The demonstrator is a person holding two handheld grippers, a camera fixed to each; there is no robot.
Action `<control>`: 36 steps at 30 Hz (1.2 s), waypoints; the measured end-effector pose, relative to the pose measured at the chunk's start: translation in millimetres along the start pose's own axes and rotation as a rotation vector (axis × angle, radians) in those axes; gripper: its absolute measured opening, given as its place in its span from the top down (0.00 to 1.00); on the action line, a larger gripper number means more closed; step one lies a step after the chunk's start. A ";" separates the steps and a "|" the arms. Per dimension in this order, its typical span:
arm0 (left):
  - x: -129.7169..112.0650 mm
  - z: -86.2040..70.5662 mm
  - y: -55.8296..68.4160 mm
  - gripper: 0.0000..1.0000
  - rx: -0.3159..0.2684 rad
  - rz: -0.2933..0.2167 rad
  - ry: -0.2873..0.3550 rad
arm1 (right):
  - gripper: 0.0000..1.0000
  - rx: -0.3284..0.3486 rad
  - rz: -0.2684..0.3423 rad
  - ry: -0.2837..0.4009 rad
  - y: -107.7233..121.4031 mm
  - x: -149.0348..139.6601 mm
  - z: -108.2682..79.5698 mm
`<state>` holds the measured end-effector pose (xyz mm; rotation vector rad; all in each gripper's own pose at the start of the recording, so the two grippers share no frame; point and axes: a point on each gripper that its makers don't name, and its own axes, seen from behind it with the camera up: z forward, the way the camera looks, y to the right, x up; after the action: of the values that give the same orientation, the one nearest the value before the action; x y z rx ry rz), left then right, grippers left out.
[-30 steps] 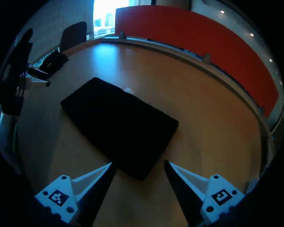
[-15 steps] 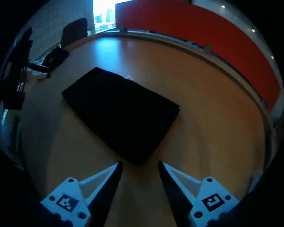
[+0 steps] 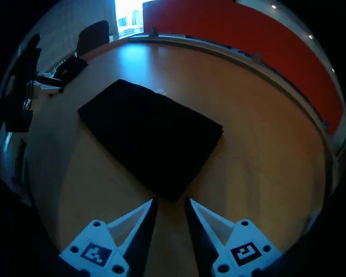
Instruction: Fold towel
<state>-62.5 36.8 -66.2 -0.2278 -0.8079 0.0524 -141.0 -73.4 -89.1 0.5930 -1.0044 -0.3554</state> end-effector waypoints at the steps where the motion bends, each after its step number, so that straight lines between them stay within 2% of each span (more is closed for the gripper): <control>1: -0.2 0.0 0.0 0.00 0.000 0.000 0.000 | 0.56 0.001 -0.002 0.000 -0.3 0.5 0.2; 4: -0.6 0.1 0.1 0.00 0.000 0.000 -0.001 | 0.58 0.005 -0.008 -0.002 -1.0 1.2 0.4; 13: -2.2 -0.6 -0.5 0.01 0.002 -0.001 -0.003 | 0.89 0.004 -0.018 -0.009 -1.7 0.6 2.3; 16: -2.9 -0.9 -0.6 0.00 0.002 -0.001 -0.004 | 0.94 0.006 -0.015 -0.008 -2.4 1.3 3.2; 27: -2.9 -0.9 -0.4 0.00 0.000 -0.002 -0.003 | 0.94 0.000 -0.026 0.008 -2.2 7.5 2.2; 36: -1.7 -3.2 0.5 0.00 -0.003 -0.004 0.000 | 0.94 -0.015 -0.055 0.043 -3.4 25.8 -8.6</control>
<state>-61.3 36.4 -69.7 -0.2291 -0.8089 0.0477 -120.7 -87.4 -77.2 0.6134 -0.9443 -0.3970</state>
